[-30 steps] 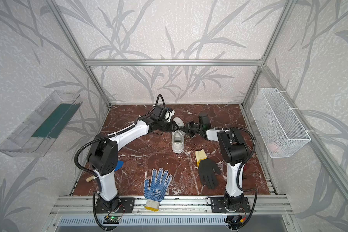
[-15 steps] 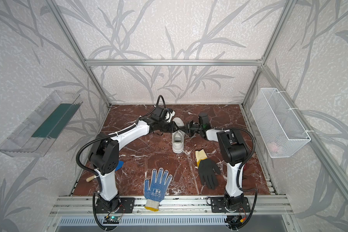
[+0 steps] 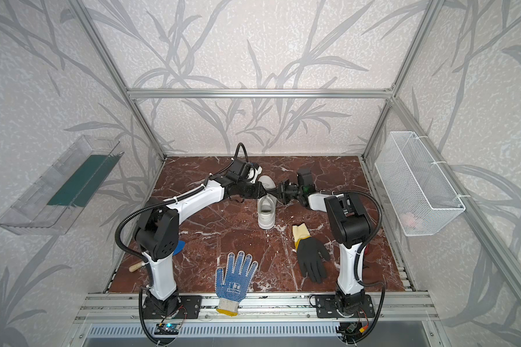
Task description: Tie the shoes
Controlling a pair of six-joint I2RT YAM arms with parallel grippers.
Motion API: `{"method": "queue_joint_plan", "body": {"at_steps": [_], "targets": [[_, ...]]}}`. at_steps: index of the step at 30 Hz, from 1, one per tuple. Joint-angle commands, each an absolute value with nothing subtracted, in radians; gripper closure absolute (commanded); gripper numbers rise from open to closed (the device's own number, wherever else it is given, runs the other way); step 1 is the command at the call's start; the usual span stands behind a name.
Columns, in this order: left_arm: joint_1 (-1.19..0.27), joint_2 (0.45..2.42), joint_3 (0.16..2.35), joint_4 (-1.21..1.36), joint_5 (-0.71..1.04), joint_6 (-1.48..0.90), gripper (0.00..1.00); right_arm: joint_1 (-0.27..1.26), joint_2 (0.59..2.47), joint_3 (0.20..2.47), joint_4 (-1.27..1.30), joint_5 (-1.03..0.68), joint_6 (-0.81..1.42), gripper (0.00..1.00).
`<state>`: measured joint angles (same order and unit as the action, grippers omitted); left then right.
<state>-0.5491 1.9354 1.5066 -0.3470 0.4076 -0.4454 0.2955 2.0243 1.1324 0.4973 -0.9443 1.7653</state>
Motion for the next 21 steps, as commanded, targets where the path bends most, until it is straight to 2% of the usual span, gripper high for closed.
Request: {"method": "queue_joint_plan", "body": {"at_steps": [1,21], "targets": [[-0.553,1.954,1.517,-0.364,0.388,-0.445,0.79,0.301,1.993,1.139,0.530,-0.959,1.779,1.00],[-0.560,1.960,1.517,-0.385,0.353,-0.437,0.83,0.302,1.982,1.103,0.505,-0.956,1.750,1.00]]}}
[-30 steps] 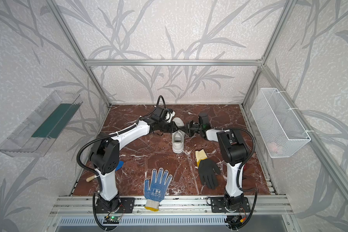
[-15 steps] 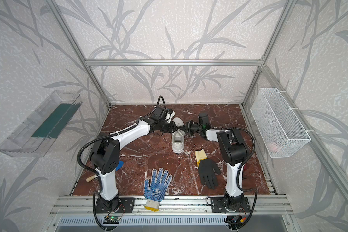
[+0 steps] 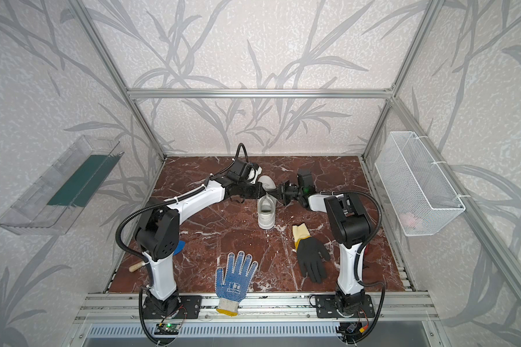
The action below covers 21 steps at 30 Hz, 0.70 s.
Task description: Tie the shoes
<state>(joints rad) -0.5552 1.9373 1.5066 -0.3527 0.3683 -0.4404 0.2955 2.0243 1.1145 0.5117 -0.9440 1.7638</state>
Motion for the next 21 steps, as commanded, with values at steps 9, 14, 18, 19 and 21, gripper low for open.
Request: {"method": "queue_joint_plan", "body": {"at_steps": [9,14,18,19,21], "targets": [[-0.562,1.957,1.525,-0.390,0.342,-0.434,0.95,0.301,1.979,1.102,0.508,-0.956,1.748,1.00],[-0.560,1.951,1.535,-0.400,0.331,-0.427,1.00,0.301,1.976,1.100,0.518,-0.947,1.746,0.84],[-0.559,1.926,1.545,-0.410,0.312,-0.416,1.00,0.293,1.969,1.099,0.520,-0.944,1.746,0.77],[-0.557,1.920,1.546,-0.411,0.309,-0.414,1.00,0.292,1.964,1.099,0.514,-0.944,1.740,0.76],[-0.555,1.906,1.550,-0.416,0.307,-0.410,1.00,0.286,1.953,1.103,0.485,-0.943,1.721,0.74]]}}
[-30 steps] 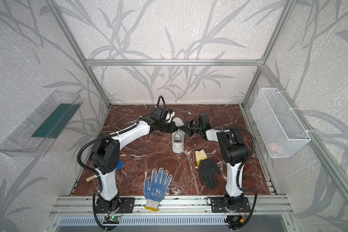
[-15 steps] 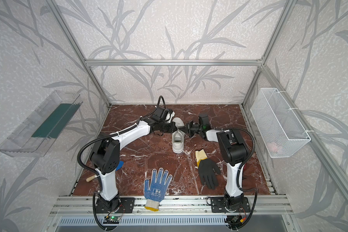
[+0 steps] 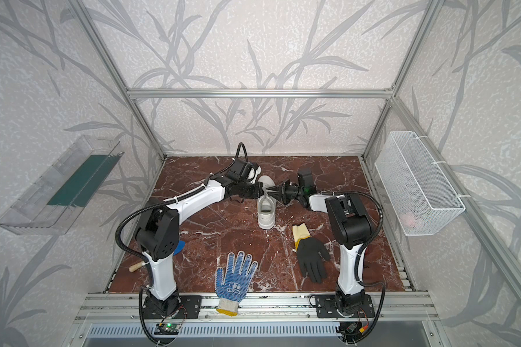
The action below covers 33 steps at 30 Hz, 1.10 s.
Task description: Tie the shoes
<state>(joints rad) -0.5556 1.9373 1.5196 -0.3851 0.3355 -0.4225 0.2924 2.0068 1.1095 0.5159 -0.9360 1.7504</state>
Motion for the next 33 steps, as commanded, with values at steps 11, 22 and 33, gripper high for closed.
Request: {"method": "queue_joint_plan", "body": {"at_steps": [11,22,33], "targets": [[-0.548,1.840,1.552,-0.441,0.301,-0.401,1.00,0.253,1.846,1.131,0.216,-0.888,1.461,0.68],[-0.532,1.756,1.581,-0.411,0.326,-0.428,1.00,0.256,1.700,1.273,-0.261,-0.653,0.751,0.67],[-0.505,1.740,1.704,-0.377,0.371,-0.425,1.00,0.384,1.621,1.299,-0.177,-0.466,0.111,0.60]]}}
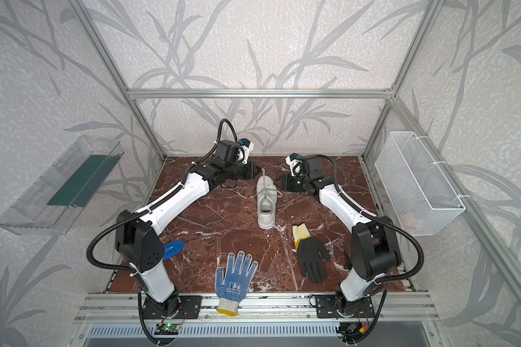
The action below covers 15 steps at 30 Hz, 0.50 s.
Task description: Tie the shoes
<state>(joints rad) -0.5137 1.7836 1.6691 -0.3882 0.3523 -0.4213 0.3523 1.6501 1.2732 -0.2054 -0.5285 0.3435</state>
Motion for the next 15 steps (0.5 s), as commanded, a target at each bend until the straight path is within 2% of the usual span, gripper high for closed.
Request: {"method": "queue_joint_plan", "body": {"at_steps": [1,7,15], "targets": [[-0.503,1.741,1.711,-0.379,0.374,-0.426,1.00,0.392,1.626,1.299,-0.148,-0.470,0.095,0.59],[-0.503,1.725,1.707,-0.384,0.373,-0.426,1.00,0.408,1.701,1.366,-0.067,-0.495,0.101,0.60],[-0.501,1.693,1.675,-0.382,0.362,-0.426,1.00,0.408,1.811,1.464,-0.092,-0.527,0.088,0.69]]}}
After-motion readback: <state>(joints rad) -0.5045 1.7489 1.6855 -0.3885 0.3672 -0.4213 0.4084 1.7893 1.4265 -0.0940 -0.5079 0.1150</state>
